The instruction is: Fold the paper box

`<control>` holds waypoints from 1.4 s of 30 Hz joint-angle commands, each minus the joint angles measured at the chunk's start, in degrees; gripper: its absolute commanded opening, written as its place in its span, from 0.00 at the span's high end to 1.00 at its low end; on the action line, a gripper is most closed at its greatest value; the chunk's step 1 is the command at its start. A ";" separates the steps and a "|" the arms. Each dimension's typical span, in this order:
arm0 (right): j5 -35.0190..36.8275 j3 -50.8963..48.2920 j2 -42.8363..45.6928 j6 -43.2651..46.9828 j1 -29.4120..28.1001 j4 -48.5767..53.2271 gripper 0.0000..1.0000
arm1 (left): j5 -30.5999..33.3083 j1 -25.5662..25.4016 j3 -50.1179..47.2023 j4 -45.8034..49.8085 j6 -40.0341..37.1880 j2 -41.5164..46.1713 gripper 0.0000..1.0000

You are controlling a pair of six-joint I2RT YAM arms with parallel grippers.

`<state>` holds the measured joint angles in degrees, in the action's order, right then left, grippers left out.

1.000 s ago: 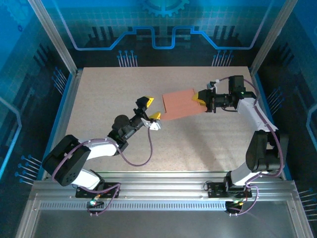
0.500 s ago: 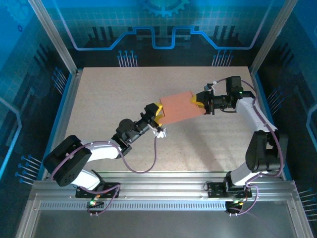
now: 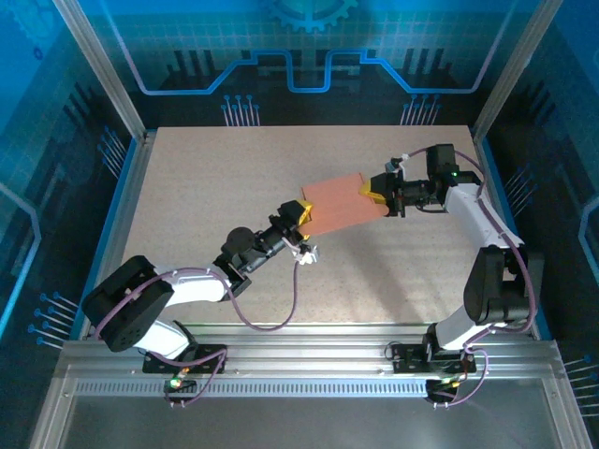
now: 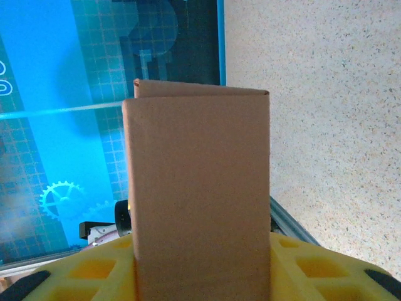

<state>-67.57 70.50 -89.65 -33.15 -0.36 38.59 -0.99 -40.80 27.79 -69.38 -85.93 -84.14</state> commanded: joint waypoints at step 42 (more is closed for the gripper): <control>57.55 -10.79 30.75 45.10 -14.12 -1.77 0.13 | -25.08 12.11 0.79 26.06 58.98 0.03 0.70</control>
<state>-20.67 63.44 -61.14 -1.76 -10.83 37.76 -19.79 -30.22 30.11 -44.77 -32.58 -84.73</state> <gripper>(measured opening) 0.868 0.420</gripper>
